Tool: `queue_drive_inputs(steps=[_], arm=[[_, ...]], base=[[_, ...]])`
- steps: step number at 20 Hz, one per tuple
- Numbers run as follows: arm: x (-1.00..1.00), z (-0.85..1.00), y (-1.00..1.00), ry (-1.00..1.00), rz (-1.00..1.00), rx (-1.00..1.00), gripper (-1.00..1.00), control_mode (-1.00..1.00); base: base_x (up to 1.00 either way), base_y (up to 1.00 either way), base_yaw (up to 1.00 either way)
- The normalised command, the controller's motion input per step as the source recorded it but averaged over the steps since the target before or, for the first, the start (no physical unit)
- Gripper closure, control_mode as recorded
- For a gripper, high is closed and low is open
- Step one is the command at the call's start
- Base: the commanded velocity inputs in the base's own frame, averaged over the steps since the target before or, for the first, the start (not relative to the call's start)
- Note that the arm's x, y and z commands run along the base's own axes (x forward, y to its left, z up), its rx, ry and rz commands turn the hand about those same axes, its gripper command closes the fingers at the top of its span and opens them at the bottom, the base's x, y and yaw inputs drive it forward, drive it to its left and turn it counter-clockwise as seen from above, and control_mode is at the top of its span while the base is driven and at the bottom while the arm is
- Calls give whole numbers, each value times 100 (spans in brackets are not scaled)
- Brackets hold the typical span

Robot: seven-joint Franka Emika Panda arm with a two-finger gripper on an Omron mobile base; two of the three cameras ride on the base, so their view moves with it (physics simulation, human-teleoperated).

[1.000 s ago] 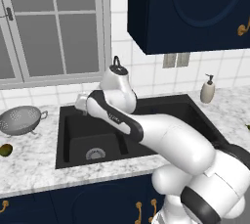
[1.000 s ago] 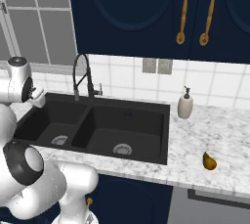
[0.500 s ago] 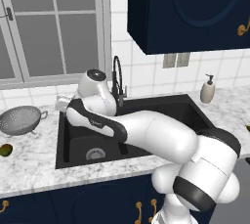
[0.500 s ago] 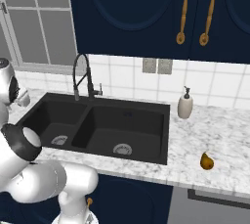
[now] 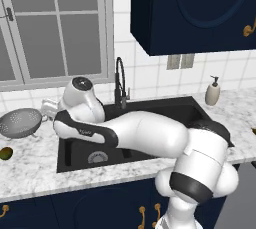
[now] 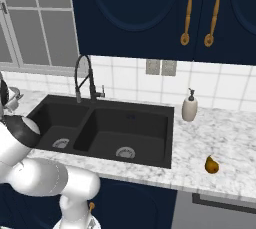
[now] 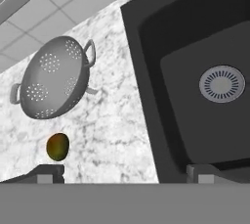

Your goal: Put the colander in the sink, put the pear, mango in the colander, and turn on the sink faucet and pour water over the colander.

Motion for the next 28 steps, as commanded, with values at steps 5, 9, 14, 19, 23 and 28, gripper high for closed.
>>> queue_drive_inputs(steps=[5,9,14,19,23,28], arm=[[12,-11,44,7,-6,-5,-100,-100],[16,-9,44,6,-5,-6,-100,-100],[26,-17,34,2,-7,-6,-100,-100],[35,-15,28,0,-6,-4,-100,-100],[39,-2,30,3,-6,0,-100,-100],[38,0,32,9,-6,-1,-100,-100]], base=[[0,0,0],[0,0,0],[0,0,0],[0,0,0],[0,0,0],[0,0,0]])
